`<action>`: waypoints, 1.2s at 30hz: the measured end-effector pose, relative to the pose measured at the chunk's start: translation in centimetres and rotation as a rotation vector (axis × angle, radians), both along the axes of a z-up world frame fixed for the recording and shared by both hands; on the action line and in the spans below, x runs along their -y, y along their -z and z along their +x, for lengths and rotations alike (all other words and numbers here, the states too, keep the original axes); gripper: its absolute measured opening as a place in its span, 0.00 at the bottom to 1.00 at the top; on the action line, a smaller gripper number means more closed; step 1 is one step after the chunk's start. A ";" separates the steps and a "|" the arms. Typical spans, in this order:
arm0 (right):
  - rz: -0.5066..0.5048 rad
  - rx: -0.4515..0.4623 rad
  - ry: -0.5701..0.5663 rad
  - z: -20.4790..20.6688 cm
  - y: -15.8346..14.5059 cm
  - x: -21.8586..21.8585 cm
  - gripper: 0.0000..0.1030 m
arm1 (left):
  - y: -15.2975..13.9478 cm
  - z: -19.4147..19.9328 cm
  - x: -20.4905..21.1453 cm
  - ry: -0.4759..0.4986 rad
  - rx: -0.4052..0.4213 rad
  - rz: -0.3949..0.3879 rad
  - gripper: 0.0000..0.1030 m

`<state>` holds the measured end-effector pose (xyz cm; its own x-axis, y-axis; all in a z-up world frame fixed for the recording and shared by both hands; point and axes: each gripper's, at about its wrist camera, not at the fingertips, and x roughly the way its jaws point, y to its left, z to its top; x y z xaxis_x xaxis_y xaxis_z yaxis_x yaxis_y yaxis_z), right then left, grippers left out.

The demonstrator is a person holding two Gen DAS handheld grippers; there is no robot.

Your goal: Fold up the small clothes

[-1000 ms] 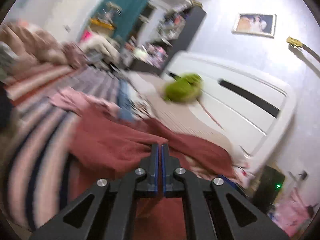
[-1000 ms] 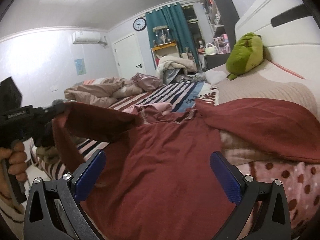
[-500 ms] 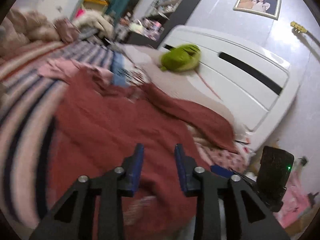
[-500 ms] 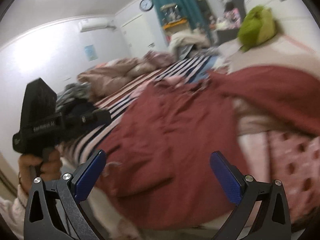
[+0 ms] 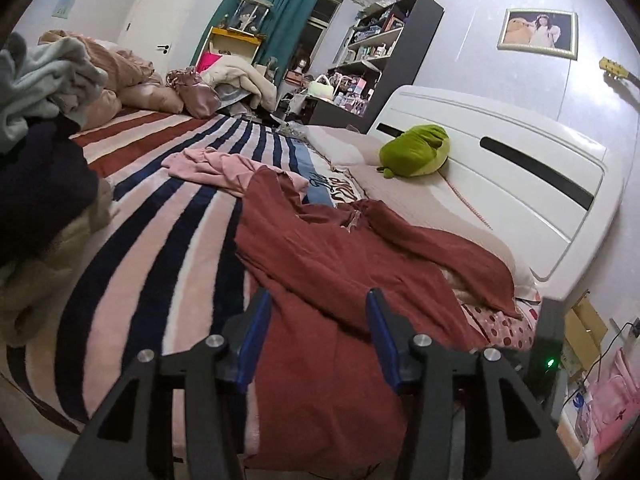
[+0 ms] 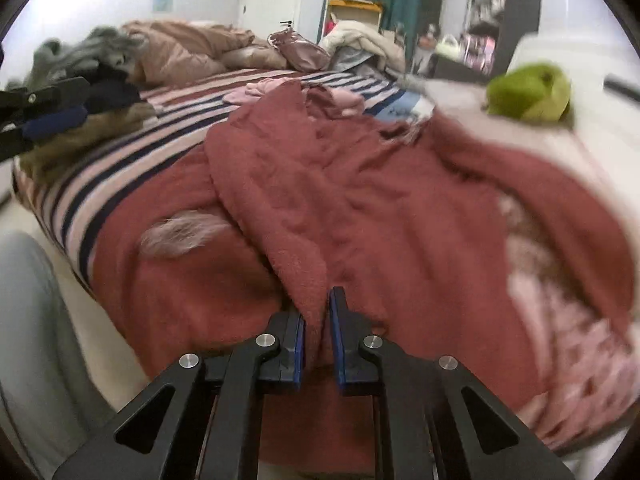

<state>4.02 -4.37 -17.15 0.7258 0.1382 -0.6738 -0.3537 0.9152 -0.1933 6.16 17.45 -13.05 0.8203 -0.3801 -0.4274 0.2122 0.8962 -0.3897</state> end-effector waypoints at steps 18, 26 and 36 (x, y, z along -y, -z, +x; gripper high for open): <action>-0.047 -0.104 -0.008 1.6 -1.0 3.1 0.27 | 1.2 0.7 -1.0 0.006 -0.021 -0.028 0.51; 0.115 -0.125 0.067 -1.2 -0.7 4.8 0.69 | 1.4 1.3 0.1 0.012 -0.031 -0.022 0.52; -0.129 0.119 0.271 -3.3 -1.8 6.9 0.07 | 0.9 1.3 0.9 0.018 -0.026 -0.004 0.53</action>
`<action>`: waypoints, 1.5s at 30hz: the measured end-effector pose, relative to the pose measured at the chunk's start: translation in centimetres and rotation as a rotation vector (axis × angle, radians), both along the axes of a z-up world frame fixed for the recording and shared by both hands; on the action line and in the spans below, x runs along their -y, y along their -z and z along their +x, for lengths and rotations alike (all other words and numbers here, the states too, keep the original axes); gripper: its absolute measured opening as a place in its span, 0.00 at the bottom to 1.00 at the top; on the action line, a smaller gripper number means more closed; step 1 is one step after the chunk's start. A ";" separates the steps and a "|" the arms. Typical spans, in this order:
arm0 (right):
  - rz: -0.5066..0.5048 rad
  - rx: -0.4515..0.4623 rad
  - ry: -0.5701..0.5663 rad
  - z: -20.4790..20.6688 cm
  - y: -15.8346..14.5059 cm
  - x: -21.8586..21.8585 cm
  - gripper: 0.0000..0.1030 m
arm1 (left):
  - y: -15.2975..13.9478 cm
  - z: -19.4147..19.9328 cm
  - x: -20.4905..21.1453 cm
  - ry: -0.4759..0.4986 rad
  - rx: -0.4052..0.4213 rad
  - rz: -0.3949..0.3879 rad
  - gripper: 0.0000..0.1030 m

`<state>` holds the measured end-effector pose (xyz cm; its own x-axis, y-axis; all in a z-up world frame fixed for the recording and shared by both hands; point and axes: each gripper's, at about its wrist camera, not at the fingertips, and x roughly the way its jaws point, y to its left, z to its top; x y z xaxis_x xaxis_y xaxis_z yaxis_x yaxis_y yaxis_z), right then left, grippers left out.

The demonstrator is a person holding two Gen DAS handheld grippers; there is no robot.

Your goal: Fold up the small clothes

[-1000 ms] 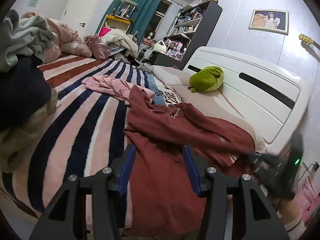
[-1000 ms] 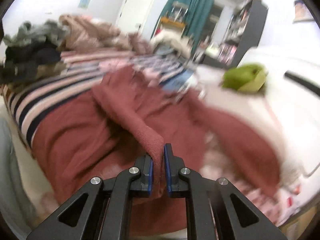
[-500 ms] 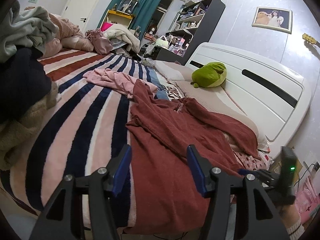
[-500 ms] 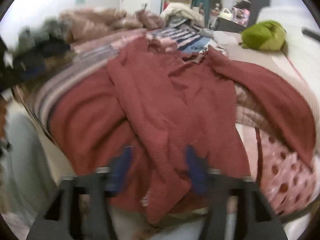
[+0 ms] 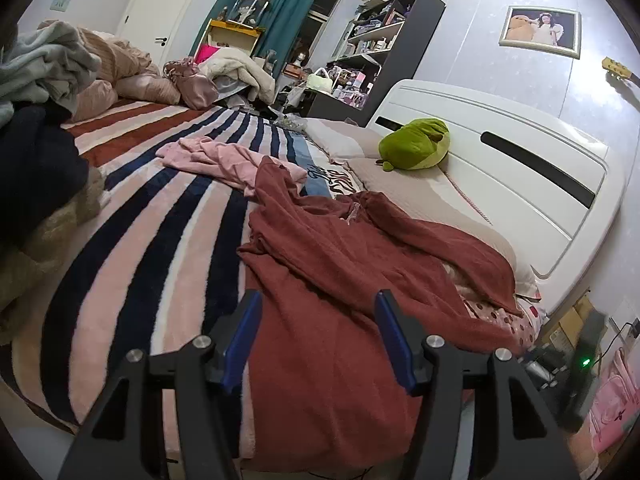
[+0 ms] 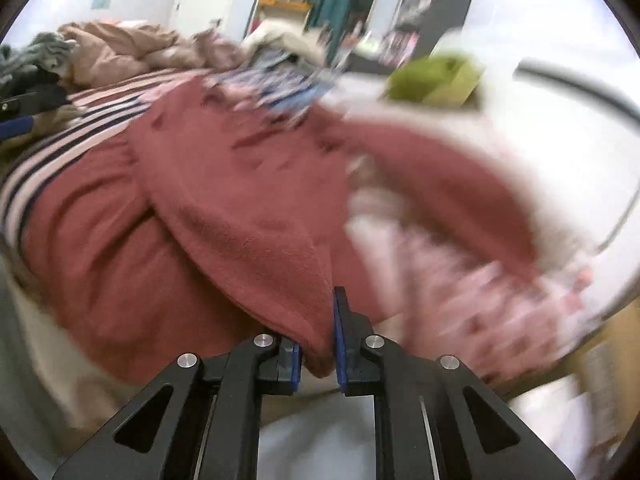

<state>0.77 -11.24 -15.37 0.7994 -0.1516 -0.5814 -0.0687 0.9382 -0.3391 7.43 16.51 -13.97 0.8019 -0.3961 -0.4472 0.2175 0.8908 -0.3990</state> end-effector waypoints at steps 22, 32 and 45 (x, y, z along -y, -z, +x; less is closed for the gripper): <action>0.622 0.040 0.064 0.9 -3.3 14.8 0.83 | -0.2 2.1 4.8 0.039 -0.004 0.029 0.57; 0.853 0.034 0.283 8.2 1.2 24.0 0.88 | -0.7 3.7 7.5 0.016 -0.002 0.066 0.59; 0.827 0.292 0.323 7.7 -1.9 25.1 0.04 | -1.3 4.2 7.9 0.003 0.012 0.083 0.60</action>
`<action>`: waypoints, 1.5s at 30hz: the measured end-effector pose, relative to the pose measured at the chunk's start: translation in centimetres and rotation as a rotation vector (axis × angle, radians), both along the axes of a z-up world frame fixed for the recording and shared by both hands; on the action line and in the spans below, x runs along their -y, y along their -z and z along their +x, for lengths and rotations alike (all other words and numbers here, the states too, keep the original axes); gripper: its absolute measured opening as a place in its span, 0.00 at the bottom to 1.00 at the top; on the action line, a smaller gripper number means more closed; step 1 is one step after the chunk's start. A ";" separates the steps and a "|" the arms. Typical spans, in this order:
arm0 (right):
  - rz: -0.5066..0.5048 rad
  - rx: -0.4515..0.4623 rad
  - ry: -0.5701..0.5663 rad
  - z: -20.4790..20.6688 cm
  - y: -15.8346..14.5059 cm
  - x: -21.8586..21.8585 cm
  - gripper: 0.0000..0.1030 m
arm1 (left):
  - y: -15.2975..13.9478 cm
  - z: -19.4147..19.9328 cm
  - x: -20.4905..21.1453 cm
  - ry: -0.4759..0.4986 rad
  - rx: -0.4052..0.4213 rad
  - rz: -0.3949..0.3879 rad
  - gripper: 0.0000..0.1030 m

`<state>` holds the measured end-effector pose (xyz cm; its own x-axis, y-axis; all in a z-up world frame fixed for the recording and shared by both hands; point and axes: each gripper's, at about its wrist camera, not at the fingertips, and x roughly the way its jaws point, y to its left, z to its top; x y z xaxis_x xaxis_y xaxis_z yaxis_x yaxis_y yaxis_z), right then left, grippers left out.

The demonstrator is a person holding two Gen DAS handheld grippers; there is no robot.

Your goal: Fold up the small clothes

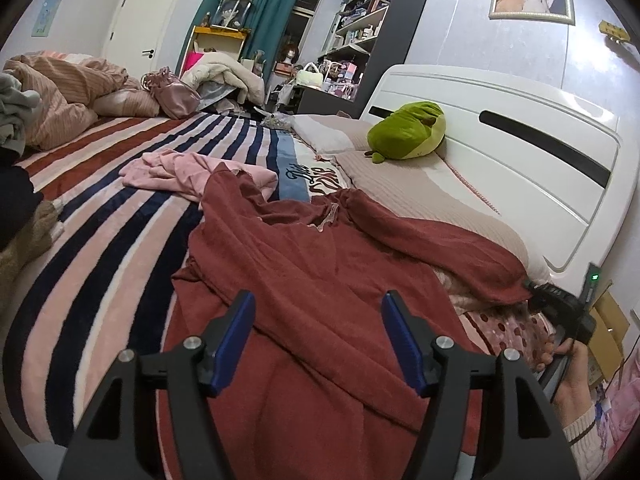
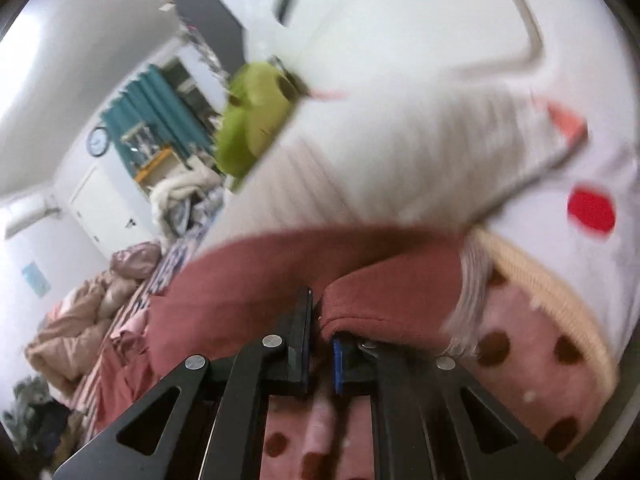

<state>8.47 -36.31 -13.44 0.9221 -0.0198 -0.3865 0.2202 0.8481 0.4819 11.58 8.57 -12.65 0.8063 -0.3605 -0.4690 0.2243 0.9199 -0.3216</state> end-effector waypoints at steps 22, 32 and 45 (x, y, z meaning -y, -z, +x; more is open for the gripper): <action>-0.522 0.374 -0.754 -6.1 -14.1 -25.3 0.02 | -2.1 -6.5 -5.9 -0.063 0.119 -0.075 0.63; -0.490 -0.001 -1.094 -5.2 -1.2 -36.0 0.02 | -0.8 -7.2 -8.3 -0.040 0.090 -0.063 0.68; -0.405 -0.049 -0.778 -5.1 -3.6 -24.4 0.76 | 5.1 1.8 1.5 0.209 -0.129 0.019 0.68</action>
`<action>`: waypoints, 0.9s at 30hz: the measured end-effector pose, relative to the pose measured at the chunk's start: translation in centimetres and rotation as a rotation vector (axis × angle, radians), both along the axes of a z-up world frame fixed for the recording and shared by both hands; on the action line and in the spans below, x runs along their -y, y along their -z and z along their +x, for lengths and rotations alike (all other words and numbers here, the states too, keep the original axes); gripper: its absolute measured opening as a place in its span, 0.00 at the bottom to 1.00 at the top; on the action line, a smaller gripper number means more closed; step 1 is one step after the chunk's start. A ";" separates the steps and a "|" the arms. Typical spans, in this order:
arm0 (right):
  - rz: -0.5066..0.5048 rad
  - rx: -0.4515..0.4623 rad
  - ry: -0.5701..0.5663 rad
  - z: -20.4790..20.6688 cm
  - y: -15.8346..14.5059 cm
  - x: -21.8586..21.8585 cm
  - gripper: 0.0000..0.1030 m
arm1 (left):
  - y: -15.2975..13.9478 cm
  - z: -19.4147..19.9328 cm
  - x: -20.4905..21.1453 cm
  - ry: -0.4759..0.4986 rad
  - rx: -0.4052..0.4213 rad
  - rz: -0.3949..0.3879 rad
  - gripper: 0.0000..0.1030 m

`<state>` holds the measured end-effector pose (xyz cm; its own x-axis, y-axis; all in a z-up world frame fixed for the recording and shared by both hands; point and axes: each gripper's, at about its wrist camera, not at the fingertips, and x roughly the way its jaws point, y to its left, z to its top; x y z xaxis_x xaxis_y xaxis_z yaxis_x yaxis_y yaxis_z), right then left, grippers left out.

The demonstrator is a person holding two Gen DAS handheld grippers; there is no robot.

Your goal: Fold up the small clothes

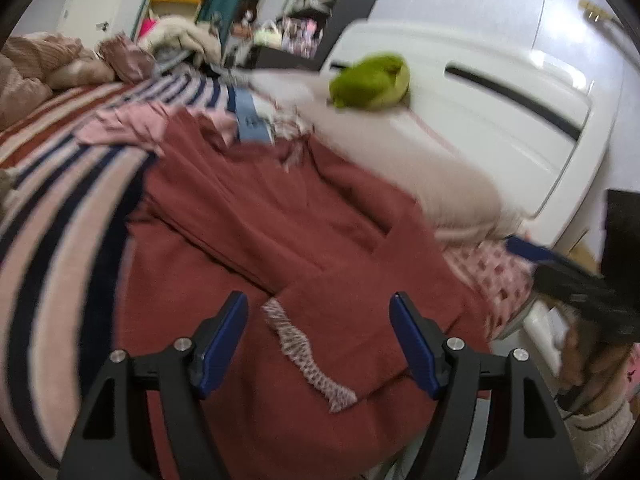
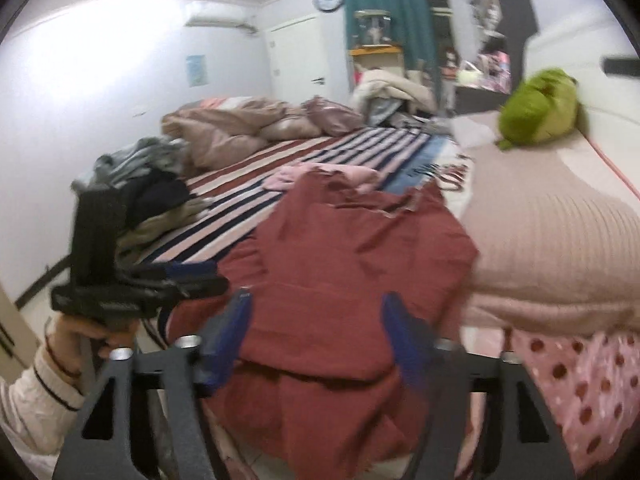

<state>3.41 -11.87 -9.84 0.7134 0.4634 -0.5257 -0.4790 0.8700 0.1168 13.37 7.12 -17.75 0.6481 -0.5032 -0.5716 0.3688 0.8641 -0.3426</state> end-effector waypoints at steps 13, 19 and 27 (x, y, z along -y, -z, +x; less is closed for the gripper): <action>0.036 -0.034 0.079 0.7 2.2 3.7 0.90 | -0.1 -0.5 2.4 -0.058 0.061 0.083 0.01; 0.034 -0.043 0.084 0.9 2.2 3.5 0.90 | -4.2 -3.8 -1.4 -0.163 0.212 0.007 0.01; 0.034 -0.062 0.107 1.1 2.3 3.3 0.90 | -2.8 -7.8 -8.7 -0.458 0.188 0.022 0.01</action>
<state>4.47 -15.19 -12.11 0.7262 0.4046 -0.5558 -0.3742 0.9109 0.1741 5.52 15.80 -14.94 0.8928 -0.1320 -0.4307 0.0036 0.9582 -0.2862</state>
